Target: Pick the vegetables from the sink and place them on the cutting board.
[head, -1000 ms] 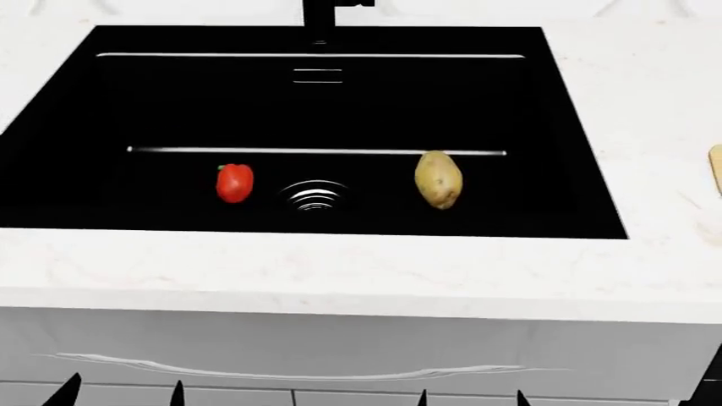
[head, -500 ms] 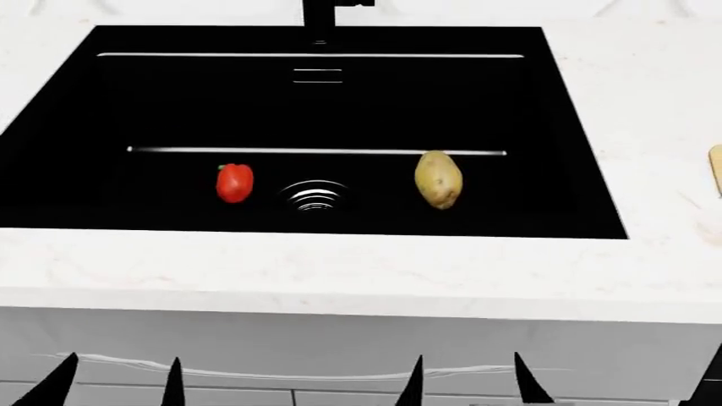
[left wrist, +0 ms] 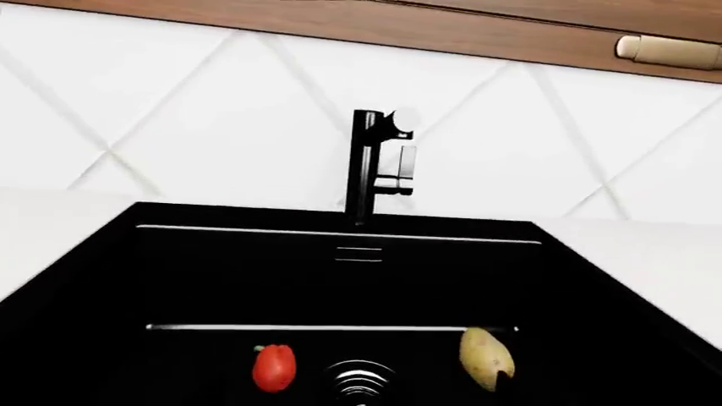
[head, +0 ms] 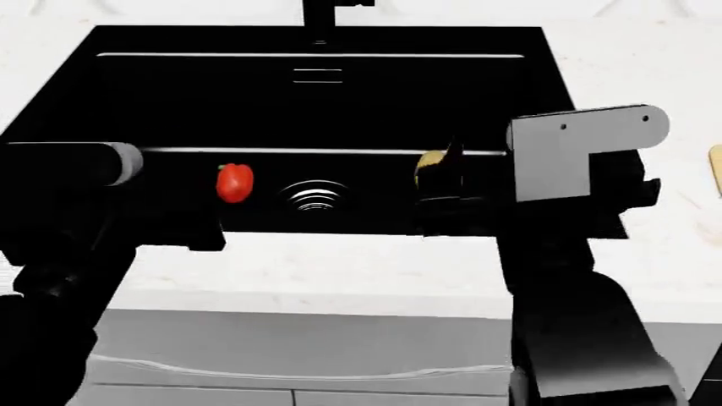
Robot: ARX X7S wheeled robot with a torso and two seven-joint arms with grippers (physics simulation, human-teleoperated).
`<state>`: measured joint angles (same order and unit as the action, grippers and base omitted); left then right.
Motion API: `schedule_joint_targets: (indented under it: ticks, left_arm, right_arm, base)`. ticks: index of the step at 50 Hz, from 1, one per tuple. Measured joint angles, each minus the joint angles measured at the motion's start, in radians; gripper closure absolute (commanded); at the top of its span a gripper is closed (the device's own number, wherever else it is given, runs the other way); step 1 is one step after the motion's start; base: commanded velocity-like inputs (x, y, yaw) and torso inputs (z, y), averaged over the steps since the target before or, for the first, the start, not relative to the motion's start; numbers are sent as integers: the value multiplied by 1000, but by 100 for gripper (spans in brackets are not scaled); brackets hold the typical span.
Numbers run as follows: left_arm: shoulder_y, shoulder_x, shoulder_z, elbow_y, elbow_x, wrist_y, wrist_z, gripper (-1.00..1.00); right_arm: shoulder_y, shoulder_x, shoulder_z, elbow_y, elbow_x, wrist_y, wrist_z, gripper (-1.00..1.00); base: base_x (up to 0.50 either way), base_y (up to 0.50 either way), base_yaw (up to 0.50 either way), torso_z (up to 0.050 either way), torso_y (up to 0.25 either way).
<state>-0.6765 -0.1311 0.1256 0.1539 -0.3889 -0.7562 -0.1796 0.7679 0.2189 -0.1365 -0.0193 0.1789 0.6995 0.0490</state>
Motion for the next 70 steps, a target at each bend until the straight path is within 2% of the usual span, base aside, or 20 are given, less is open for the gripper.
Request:
schedule_joint_targets:
  ticks: [6, 13, 22, 33, 58, 70]
  left_arm:
    - [-158, 21, 14, -176, 1, -15, 21, -100]
    - [-267, 32, 30, -326, 6, -7, 39, -100]
    - [-341, 27, 43, -450, 15, 13, 53, -100]
    - [-370, 16, 50, -532, 18, 38, 62, -100]
    - [-332, -29, 67, -534, 9, 36, 71, -100]
    - [-281, -46, 70, -480, -5, 19, 64, -100]
  right_arm:
    - [158, 2, -27, 206, 0, -5, -61, -100]
    - [291, 0, -45, 417, 5, -30, -120, -100]
    - [368, -3, -65, 565, 11, -43, -174, -100]
    - [407, -13, -83, 674, 13, -71, -206, -100]
    - [362, -16, -96, 657, 31, -57, -216, -100]
    - [300, -11, -118, 543, 58, 69, -226, -100]
  base:
    - [42, 0, 0, 0, 0]
    - [377, 0, 0, 0, 0]
    - [500, 0, 0, 0, 0]
    - [500, 0, 0, 0, 0]
    - [495, 0, 0, 0, 1]
    - [22, 0, 0, 0, 0]
